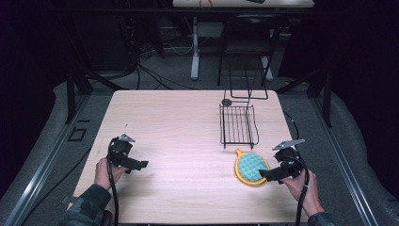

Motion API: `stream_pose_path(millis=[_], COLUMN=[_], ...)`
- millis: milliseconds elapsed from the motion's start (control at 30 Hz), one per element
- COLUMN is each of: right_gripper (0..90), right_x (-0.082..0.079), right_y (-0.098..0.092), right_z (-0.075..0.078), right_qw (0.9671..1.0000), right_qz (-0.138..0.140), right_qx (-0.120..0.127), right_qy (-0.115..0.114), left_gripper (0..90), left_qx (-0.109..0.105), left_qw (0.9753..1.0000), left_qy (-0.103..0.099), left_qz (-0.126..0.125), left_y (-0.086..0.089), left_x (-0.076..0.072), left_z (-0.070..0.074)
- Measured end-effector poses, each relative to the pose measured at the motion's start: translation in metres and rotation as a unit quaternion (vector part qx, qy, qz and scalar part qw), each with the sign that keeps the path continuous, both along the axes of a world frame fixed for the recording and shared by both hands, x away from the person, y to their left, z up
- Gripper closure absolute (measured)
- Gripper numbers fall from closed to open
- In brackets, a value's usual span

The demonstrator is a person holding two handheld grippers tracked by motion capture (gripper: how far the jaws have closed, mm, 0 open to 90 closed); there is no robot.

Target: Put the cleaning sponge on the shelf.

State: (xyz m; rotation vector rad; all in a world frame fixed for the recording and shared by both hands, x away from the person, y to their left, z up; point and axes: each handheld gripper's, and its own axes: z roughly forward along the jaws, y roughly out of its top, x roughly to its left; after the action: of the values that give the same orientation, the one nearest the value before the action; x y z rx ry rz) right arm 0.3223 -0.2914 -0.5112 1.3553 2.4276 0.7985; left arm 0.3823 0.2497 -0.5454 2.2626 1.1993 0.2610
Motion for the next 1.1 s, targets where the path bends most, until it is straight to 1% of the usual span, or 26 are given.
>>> stream_pose_path(millis=[67,133,167,200,267,333,433,467,533,633,667,700,733,767,800,833,900,933,1000,1067,1100], right_gripper=[0.0,0.0,0.0,0.0,0.0,0.0,0.0,0.0,0.0,0.0,0.0,0.0,0.0,0.0,0.0,0.0,0.0,0.6,4.8,13.1,13.2], right_x=[0.003,0.005,0.006,0.006,0.007,0.009,0.013,0.015,0.017,0.02,0.021,0.023,0.024,0.026,0.026,0.026,0.028,0.028,0.029,0.03,0.03], right_y=[0.002,0.004,0.004,0.005,0.007,0.009,0.013,0.014,0.017,0.022,0.023,0.025,0.026,0.028,0.028,0.029,0.03,0.03,0.03,0.03,0.03], right_z=[-0.001,-0.003,-0.004,-0.005,-0.004,-0.005,-0.007,-0.008,-0.01,-0.014,-0.014,-0.016,-0.017,-0.02,-0.02,-0.021,-0.024,-0.024,-0.027,-0.029,-0.03], right_qw=[1.0,1.0,0.9999,0.9999,0.9999,0.9999,0.9998,0.9997,0.9995,0.9993,0.9992,0.9991,0.9988,0.9987,0.9987,0.9985,0.9982,0.9982,0.9977,0.9973,0.997], right_qz=[0.007,0.007,0.01,0.011,0.011,0.014,0.02,0.023,0.026,0.032,0.03,0.035,0.038,0.039,0.039,0.038,0.039,0.038,0.04,0.04,0.041], right_qx=[-0.004,0.001,-0.003,0.0,0.005,0.007,0.005,0.001,0.001,-0.003,-0.007,-0.007,-0.013,-0.015,-0.015,-0.016,-0.022,-0.022,-0.023,-0.027,-0.025], right_qy=[0.001,0.004,0.007,0.004,0.008,0.006,0.008,0.007,0.016,0.019,0.024,0.024,0.028,0.031,0.031,0.036,0.039,0.042,0.05,0.055,0.06], left_gripper=[0.0,0.0,0.0,0.0,0.0,0.0,0.0,0.0,0.0,0.0,0.0,0.0,0.0,0.0,0.0,0.0,0.0,0.0,0.0,0.0,0.0], left_qx=[0.0,0.001,0.001,0.001,0.003,0.003,0.003,0.003,0.005,0.006,0.005,0.005,0.005,0.005,0.005,0.005,0.006,0.006,0.007,0.008,0.008], left_qw=[1.0,1.0,1.0,1.0,1.0,1.0,1.0,1.0,1.0,0.9999,0.9999,0.9999,0.9999,0.9999,0.9999,0.9999,0.9999,0.9999,0.9999,0.9999,0.9999], left_qy=[0.001,0.0,0.003,0.004,0.004,0.003,0.003,0.004,0.002,0.002,0.004,0.005,0.005,0.005,0.005,0.006,0.006,0.007,0.008,0.009,0.009], left_qz=[0.0,-0.002,-0.005,-0.006,-0.007,-0.007,-0.006,-0.007,-0.007,-0.009,-0.01,-0.01,-0.01,-0.01,-0.01,-0.01,-0.011,-0.011,-0.012,-0.012,-0.011], left_y=[0.0,-0.001,-0.002,-0.002,-0.003,-0.003,-0.002,-0.002,-0.003,-0.004,-0.004,-0.004,-0.004,-0.004,-0.004,-0.004,-0.004,-0.004,-0.004,-0.004,-0.005], left_x=[0.0,0.0,0.0,0.0,0.0,0.0,0.0,0.0,0.0,0.0,0.0,0.0,0.0,0.0,0.0,0.0,0.0,0.0,0.0,0.0,-0.001], left_z=[0.0,0.0,0.0,0.0,0.0,0.0,0.0,0.0,-0.001,-0.001,-0.001,-0.001,-0.001,-0.001,-0.001,-0.001,-0.001,-0.002,-0.002,-0.002,-0.002])
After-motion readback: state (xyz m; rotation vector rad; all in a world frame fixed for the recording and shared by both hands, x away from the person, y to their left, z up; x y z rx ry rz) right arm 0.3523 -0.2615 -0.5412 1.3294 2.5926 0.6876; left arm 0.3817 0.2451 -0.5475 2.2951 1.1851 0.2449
